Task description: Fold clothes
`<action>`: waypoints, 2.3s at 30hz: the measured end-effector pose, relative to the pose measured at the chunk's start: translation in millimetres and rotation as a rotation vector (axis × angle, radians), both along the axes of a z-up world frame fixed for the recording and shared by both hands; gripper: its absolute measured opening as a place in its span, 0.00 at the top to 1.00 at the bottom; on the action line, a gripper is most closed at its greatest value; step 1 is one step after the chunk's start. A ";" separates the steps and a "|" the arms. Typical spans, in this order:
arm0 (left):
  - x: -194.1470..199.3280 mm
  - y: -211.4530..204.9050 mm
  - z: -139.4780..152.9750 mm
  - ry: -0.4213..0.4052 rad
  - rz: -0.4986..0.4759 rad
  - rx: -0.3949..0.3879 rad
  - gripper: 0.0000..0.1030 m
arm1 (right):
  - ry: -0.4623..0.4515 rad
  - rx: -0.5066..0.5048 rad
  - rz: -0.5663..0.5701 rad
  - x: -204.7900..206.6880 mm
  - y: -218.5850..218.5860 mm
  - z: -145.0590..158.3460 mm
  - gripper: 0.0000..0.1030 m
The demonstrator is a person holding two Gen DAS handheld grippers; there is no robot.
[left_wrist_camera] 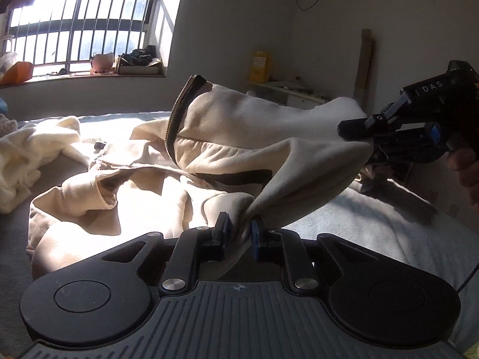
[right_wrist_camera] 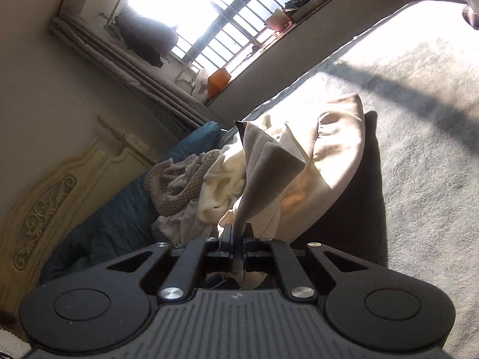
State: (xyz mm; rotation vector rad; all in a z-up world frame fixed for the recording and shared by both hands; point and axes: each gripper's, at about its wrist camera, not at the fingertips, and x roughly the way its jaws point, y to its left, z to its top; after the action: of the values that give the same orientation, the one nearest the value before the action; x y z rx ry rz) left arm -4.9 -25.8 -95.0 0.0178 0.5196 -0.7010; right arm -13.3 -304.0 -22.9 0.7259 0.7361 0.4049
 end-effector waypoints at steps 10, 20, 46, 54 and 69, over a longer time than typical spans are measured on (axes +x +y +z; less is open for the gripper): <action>-2.2 6.7 -28.8 0.130 -0.085 0.077 0.60 | 0.399 -0.015 -0.258 -63.8 -50.9 -102.7 0.89; 40.0 -5.8 -16.4 0.126 0.036 0.140 0.26 | 0.185 -0.452 -0.173 -20.0 -22.5 -40.0 0.68; 116.7 -34.3 -54.2 0.285 0.229 0.177 0.92 | -0.077 -1.162 0.027 237.1 98.5 -71.5 0.95; 116.6 -45.4 -59.9 0.269 0.189 0.199 0.46 | 0.016 -0.760 -0.401 172.9 -25.4 -39.1 0.99; 97.1 1.0 -10.1 0.205 0.345 -0.033 0.95 | 0.189 -0.509 -0.627 16.3 -128.9 -58.7 1.00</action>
State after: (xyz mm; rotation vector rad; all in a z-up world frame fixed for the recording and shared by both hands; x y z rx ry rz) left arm 92.2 -24.8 -105.1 -0.1728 0.6873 -0.3752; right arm 2.9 -432.9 -81.7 0.4760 0.7065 -0.4178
